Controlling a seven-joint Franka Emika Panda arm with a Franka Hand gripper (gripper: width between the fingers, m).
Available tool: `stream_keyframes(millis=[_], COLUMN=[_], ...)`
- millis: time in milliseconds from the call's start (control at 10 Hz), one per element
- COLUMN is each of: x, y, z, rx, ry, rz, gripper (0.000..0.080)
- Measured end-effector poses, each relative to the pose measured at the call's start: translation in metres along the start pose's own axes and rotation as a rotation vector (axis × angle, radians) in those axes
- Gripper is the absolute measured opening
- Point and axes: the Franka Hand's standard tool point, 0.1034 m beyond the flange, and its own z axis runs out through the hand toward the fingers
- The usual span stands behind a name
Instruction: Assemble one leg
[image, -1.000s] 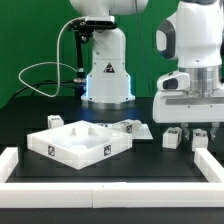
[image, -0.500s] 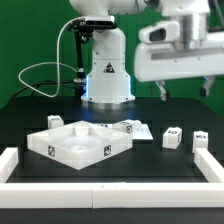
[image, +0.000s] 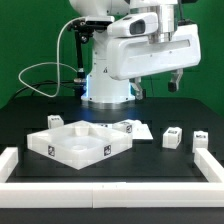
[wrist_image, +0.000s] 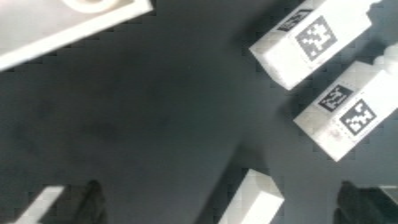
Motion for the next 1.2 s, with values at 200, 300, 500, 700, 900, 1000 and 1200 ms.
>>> stream_keyframes(millis=[200, 300, 500, 700, 900, 1000, 1200], x=[-0.002, -0.013, -0.017, -0.031, -0.026, -0.028, -0.044], y=[0.003, 0.025, 0.078, 0.113, 0.108, 0.109, 0.134], z=[0.001, 0.004, -0.001, 0.015, 0.013, 0.015, 0.027], rx=[0.001, 0.010, -0.038, -0.027, -0.032, -0.031, -0.041], ry=[-0.003, -0.028, -0.063, -0.052, -0.052, -0.054, -0.058], rz=[0.001, -0.069, -0.086, -0.110, -0.112, -0.109, -0.243], gripper=[0.0649, 0.0649, 0.0649, 0.0649, 0.0649, 0.0649, 0.0649])
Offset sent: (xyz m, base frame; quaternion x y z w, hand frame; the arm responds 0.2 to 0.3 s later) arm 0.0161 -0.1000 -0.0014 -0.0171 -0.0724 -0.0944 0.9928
